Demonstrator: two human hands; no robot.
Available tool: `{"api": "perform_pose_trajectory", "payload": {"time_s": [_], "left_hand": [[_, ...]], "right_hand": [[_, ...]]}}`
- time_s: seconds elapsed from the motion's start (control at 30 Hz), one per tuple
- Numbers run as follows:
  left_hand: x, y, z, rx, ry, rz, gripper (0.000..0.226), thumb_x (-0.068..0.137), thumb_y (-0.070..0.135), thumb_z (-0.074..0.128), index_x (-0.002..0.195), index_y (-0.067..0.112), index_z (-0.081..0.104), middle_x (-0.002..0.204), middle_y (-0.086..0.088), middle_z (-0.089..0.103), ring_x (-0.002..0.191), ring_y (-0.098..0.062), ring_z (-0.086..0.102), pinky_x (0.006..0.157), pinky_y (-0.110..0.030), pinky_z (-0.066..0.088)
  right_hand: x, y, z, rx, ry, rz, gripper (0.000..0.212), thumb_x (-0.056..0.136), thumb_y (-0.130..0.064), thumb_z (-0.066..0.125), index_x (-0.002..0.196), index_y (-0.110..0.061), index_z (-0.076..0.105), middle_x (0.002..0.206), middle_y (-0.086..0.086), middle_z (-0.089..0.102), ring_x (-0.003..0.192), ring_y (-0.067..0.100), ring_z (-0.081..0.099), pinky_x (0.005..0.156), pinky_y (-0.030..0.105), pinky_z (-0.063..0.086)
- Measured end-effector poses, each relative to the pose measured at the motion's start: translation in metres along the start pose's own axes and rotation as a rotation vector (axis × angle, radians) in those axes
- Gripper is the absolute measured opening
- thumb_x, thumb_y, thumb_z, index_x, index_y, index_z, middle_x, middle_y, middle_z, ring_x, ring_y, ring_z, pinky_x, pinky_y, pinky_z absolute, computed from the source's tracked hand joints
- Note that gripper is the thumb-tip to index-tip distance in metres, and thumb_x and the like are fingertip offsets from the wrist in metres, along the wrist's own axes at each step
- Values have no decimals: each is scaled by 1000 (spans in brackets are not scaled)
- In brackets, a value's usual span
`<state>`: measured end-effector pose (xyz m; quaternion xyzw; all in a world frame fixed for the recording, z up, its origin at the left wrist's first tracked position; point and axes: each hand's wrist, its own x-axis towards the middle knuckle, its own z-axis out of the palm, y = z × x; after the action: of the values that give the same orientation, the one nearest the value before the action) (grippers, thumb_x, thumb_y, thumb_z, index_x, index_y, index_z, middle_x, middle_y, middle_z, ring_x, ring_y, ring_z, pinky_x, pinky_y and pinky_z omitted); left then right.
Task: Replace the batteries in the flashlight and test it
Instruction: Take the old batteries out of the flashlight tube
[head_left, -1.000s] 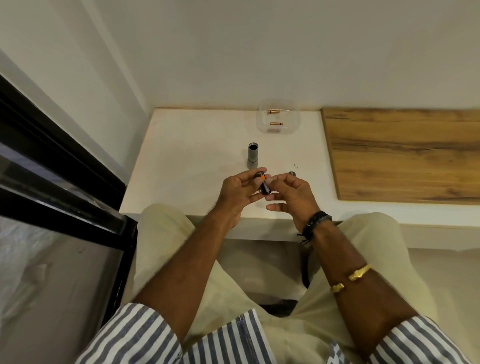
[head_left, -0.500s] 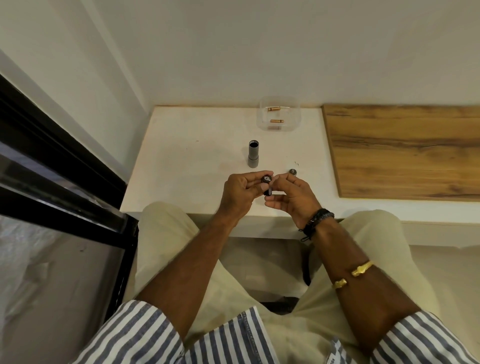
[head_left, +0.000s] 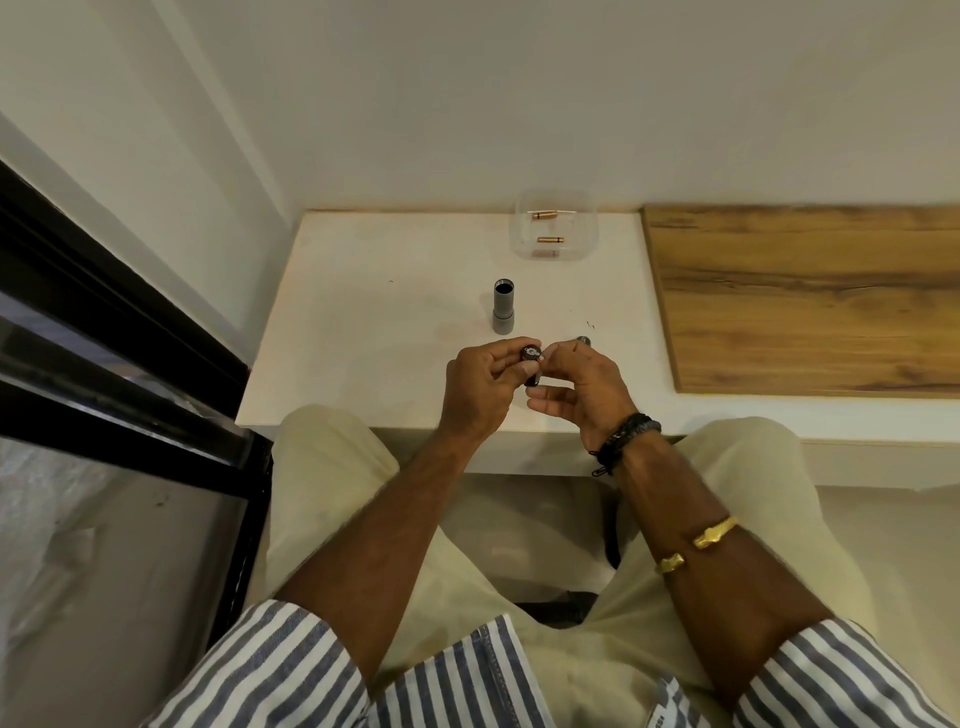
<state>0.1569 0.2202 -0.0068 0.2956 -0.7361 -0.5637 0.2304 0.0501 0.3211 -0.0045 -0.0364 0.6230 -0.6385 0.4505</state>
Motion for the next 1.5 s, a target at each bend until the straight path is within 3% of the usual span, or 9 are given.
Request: {"api": "perform_pose_trajectory", "payload": {"time_s": [0.2, 0.37, 0.47, 0.63, 0.77, 1.0, 1.13, 1.3, 1.5], "left_hand": [[1, 0, 2, -90, 52, -82, 35, 90, 14, 72, 122, 2, 67, 110, -15, 75, 96, -24, 75, 90, -46, 59], [5, -4, 1, -215, 7, -171, 35, 90, 13, 72, 122, 1, 66, 109, -16, 75, 97, -27, 74, 90, -50, 58], [6, -6, 3, -199, -30, -160, 34, 88, 14, 74, 120, 5, 69, 104, -13, 77, 93, -23, 76, 87, -45, 60], [9, -10, 6, -299, -35, -201, 30, 90, 8, 71, 119, 3, 69, 104, -13, 77, 93, -25, 75, 86, -42, 61], [15, -14, 8, -442, -2, -306, 25, 92, 8, 69, 117, 6, 68, 107, -11, 76, 98, -27, 74, 88, -42, 60], [24, -23, 6, -771, 24, -507, 23, 100, 4, 54, 121, 3, 63, 110, -16, 73, 107, -32, 70, 92, -44, 58], [27, -25, 6, -940, 45, -615, 25, 101, 1, 49, 124, -3, 57, 114, -25, 69, 102, -35, 72, 86, -42, 60], [26, -29, 9, -917, 5, -665, 29, 97, 2, 59, 124, -6, 56, 116, -24, 68, 103, -34, 71, 87, -40, 60], [24, -31, 14, -875, -39, -650, 26, 94, 0, 61, 120, -2, 62, 109, -20, 69, 103, -32, 72, 83, -36, 61]], "right_hand": [[0, -3, -7, -234, 35, -136, 9, 89, -27, 75, 94, -21, 77, 95, 6, 79, 76, 25, 75, 61, 30, 60], [4, -2, -8, -386, 122, -316, 10, 91, -31, 72, 94, -24, 78, 92, 7, 73, 64, 12, 56, 50, 27, 49], [4, -3, -8, -355, 95, -292, 12, 89, -34, 75, 98, -27, 78, 93, 9, 74, 64, 13, 59, 52, 28, 50], [8, -4, -14, -238, 79, -258, 10, 92, -25, 74, 95, -17, 80, 93, 11, 77, 74, 17, 69, 60, 27, 57], [12, -5, -17, -153, 141, -306, 9, 93, -14, 72, 100, -10, 77, 84, 13, 76, 71, 19, 72, 69, 33, 63], [33, -12, -41, 112, 333, -255, 12, 84, 5, 73, 89, -6, 76, 87, 17, 77, 82, 30, 77, 76, 32, 63], [54, -6, -58, -116, 527, -252, 15, 77, -1, 77, 82, -15, 77, 83, 11, 78, 85, 32, 77, 83, 43, 63], [73, 6, -59, -420, 636, -303, 9, 82, -13, 81, 90, -18, 80, 76, -8, 73, 70, 2, 67, 79, 30, 63], [84, 10, -58, -534, 631, -296, 12, 84, -15, 80, 96, -15, 82, 88, 0, 77, 83, 13, 70, 87, 32, 60]]}}
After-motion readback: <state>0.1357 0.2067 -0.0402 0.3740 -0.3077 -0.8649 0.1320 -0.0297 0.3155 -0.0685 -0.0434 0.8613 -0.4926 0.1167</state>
